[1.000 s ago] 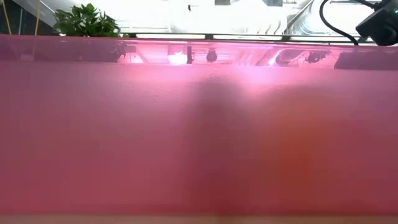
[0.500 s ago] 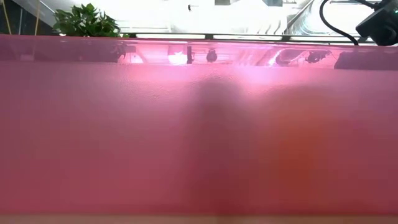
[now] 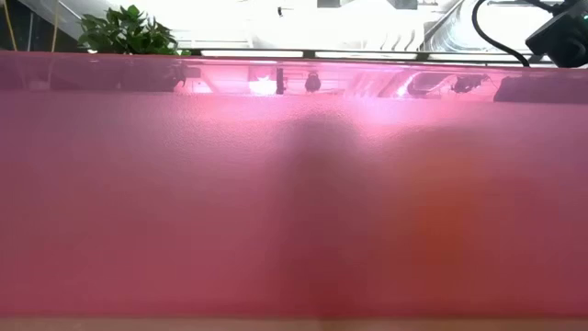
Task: Pick and place pill bottles into a basket
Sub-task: Put the white pill bottle into the pink bin
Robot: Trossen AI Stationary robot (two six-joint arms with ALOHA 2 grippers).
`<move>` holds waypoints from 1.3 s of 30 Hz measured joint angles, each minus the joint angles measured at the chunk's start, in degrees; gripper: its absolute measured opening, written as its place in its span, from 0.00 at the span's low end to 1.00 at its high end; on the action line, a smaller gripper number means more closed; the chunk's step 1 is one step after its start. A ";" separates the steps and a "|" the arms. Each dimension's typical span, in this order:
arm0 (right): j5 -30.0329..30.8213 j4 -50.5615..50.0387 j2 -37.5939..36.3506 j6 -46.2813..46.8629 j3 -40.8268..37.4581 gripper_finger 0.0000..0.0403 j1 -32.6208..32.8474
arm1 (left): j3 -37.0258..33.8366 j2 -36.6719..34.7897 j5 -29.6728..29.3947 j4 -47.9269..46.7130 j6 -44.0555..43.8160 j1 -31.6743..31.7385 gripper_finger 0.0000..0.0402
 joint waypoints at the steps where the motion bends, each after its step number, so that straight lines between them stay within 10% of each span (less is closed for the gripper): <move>1: -0.01 0.00 0.00 0.00 0.00 0.65 0.00 | -2.06 0.02 0.44 3.04 -0.16 0.00 0.48; 12: -0.19 0.02 0.02 0.00 -0.01 0.65 0.00 | -13.96 2.61 0.81 23.76 -2.82 0.02 0.48; 39: -0.19 0.06 0.02 0.00 -0.01 0.65 0.00 | -13.98 19.09 -2.01 33.33 -6.63 -1.10 0.48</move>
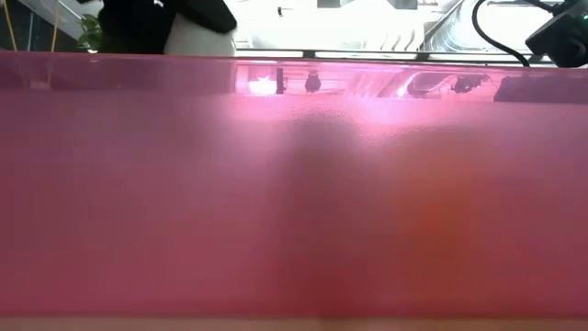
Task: Pick and place pill bottles into a basket
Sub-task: Put the white pill bottle into the pink bin
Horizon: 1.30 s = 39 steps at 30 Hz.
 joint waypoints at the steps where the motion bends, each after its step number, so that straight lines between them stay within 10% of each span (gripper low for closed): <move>1: 0.00 0.00 -0.01 0.00 0.00 0.65 0.00 | 0.00 0.42 -1.46 0.04 -0.73 -0.09 0.48; 21: -0.19 -0.16 0.01 1.11 0.00 0.65 -0.01 | 0.03 6.85 -10.36 2.99 -3.87 -3.47 0.48; 39: -0.09 -0.23 -0.02 1.11 0.00 0.65 -0.02 | 0.04 6.85 -4.93 3.26 -3.28 -3.49 0.48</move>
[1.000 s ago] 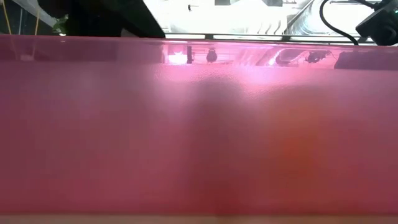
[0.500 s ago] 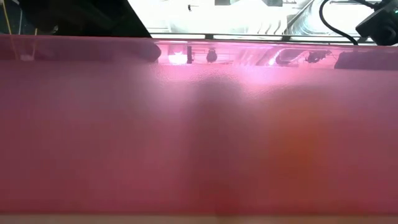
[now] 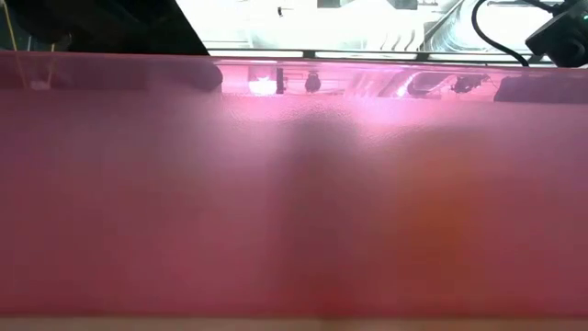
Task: Pick and place pill bottles into a basket
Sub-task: Put the white pill bottle into the pink bin
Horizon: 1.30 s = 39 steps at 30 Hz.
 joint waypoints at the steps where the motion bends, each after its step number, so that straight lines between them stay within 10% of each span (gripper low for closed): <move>1: 0.00 0.00 0.02 0.00 0.00 0.65 0.02 | 0.00 0.00 0.13 0.02 0.08 0.00 0.48; 31: 0.37 -0.15 0.02 -0.24 0.00 0.65 0.02 | 0.26 3.82 3.64 5.58 4.17 0.15 0.48; 39: 0.35 -0.15 0.01 -0.24 0.00 0.65 0.02 | 0.26 3.82 3.92 6.33 4.14 0.15 0.84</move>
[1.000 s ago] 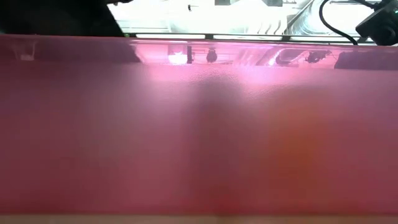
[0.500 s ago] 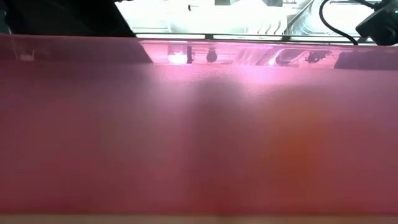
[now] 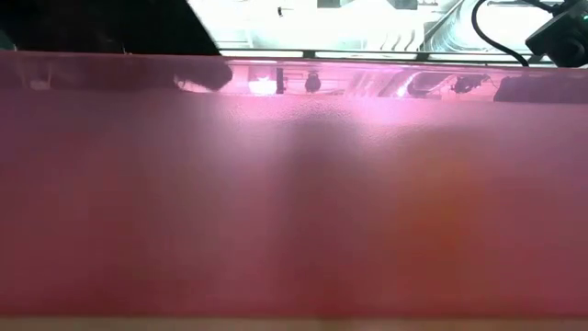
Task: Pick and place pill bottles into a basket
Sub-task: Put the white pill bottle into the pink bin
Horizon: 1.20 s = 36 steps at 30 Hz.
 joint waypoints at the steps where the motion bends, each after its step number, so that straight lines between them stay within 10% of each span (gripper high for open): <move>1: 0.00 0.00 -0.01 0.00 0.00 0.65 0.00 | 0.00 0.00 -0.02 0.36 0.02 0.00 0.87; 23: -0.25 0.07 0.01 0.44 0.00 0.65 0.00 | 6.07 -11.54 -3.72 1.81 20.57 5.62 0.82; 36: -0.42 0.11 -0.01 0.39 0.00 0.65 0.00 | 9.33 -23.40 -13.23 -0.49 42.68 11.99 0.95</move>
